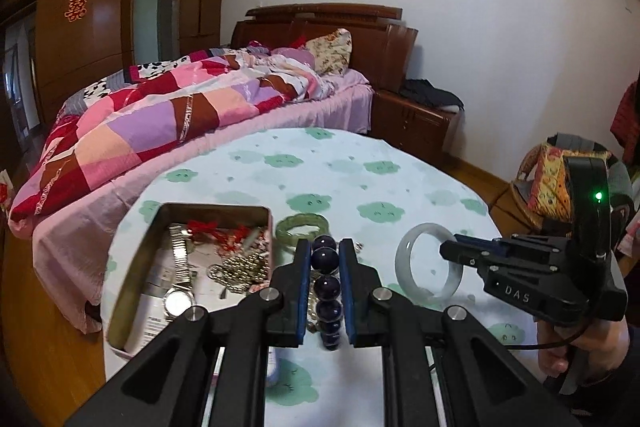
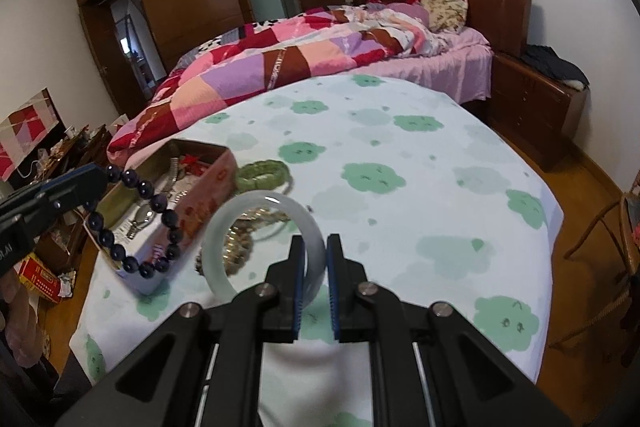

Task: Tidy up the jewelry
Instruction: 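Carry the white bangle and dark bead bracelet into the tin while opening both grippers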

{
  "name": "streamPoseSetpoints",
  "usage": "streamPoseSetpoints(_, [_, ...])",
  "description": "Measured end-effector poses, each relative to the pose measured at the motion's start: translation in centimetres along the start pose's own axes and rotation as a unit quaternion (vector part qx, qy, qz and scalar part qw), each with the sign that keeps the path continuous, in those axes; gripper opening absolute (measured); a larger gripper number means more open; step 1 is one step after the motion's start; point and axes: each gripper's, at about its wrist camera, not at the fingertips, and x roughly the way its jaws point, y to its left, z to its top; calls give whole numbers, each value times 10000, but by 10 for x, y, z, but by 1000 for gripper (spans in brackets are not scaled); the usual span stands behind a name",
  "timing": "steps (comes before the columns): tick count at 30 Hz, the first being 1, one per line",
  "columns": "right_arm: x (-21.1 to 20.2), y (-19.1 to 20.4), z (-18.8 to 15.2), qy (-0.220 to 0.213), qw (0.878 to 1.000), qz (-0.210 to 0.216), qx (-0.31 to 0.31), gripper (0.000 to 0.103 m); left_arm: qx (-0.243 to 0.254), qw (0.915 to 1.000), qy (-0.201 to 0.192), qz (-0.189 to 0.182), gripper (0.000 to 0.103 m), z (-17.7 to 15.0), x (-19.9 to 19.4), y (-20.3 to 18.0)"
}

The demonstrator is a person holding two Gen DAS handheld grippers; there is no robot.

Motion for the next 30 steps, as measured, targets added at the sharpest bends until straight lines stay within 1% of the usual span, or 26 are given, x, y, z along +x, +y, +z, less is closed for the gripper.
streamPoseSetpoints(6, [1,22,15,-46,9996,195,-192,13,-209,9995,-137,188,13,6,-12,22])
streamPoseSetpoints(13, [8,53,33,-101,9980,352,-513,13,-454,9978,-197,442,13,9,-18,53])
streamPoseSetpoints(21, [27,88,51,-9,9952,569,-796,13,-634,9959,-136,631,13,5,-14,78])
streamPoseSetpoints(30, [47,123,55,104,9913,661,-1132,13,-761,9944,-23,735,13,-2,-3,95])
